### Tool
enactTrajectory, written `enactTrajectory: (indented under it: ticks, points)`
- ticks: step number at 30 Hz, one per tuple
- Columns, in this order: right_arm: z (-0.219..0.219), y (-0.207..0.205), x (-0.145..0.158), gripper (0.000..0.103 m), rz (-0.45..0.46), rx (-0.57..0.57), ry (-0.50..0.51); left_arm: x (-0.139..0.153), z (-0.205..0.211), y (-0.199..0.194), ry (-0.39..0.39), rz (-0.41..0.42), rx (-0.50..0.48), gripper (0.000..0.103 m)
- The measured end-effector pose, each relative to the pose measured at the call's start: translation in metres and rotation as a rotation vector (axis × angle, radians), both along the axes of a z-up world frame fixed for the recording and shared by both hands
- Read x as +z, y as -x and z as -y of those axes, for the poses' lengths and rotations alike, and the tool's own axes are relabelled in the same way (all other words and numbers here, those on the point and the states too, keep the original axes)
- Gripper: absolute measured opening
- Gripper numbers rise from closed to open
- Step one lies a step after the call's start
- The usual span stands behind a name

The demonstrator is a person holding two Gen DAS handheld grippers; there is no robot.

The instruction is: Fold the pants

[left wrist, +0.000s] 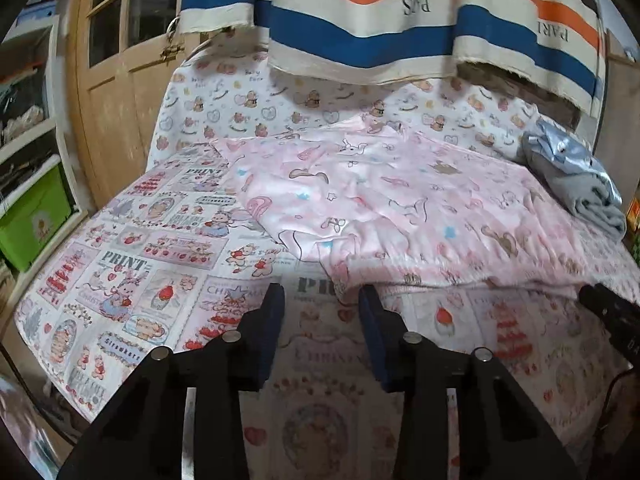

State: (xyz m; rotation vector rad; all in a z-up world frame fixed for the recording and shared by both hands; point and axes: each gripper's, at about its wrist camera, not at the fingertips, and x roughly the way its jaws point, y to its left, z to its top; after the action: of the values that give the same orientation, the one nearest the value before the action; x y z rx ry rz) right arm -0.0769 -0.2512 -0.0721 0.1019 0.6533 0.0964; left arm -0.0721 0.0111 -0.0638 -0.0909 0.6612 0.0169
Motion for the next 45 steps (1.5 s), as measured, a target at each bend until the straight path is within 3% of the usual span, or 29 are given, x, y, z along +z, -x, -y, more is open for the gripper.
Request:
enactTrajectory:
  ticks: [3, 16, 17, 18, 19, 22, 27, 38, 45]
  points:
    - [0.003, -0.002, 0.001, 0.039, 0.001, 0.005, -0.022, 0.0, -0.002, 0.0, 0.03, -0.004, -0.013, 0.038]
    - [-0.016, -0.017, 0.004, 0.036, 0.003, -0.04, 0.103, 0.001, 0.023, -0.026, -0.107, 0.015, 0.019, 0.039]
    - [-0.018, -0.017, 0.003, 0.033, 0.003, -0.059, 0.123, 0.002, 0.022, -0.027, -0.106, 0.013, 0.022, 0.036]
    - [-0.018, -0.018, 0.003, 0.024, 0.002, -0.077, 0.135, 0.002, 0.021, -0.027, -0.107, 0.013, 0.027, 0.032]
    - [-0.018, -0.018, 0.003, 0.014, 0.004, -0.096, 0.144, 0.002, 0.02, -0.027, -0.114, 0.018, 0.044, 0.019]
    - [-0.016, -0.014, 0.003, 0.007, 0.017, -0.107, 0.123, 0.0, 0.018, -0.021, -0.087, 0.033, 0.012, 0.005]
    - [-0.021, 0.004, 0.007, 0.007, 0.064, -0.117, 0.139, 0.008, 0.023, 0.01, -0.115, 0.1, 0.049, 0.005]
    - [-0.014, 0.034, 0.005, 0.006, 0.06, -0.123, 0.084, 0.001, 0.023, 0.041, -0.064, 0.093, 0.028, 0.006]
    - [-0.02, 0.035, -0.001, 0.007, 0.067, -0.121, 0.143, -0.006, 0.031, 0.046, -0.145, 0.11, -0.006, 0.014]
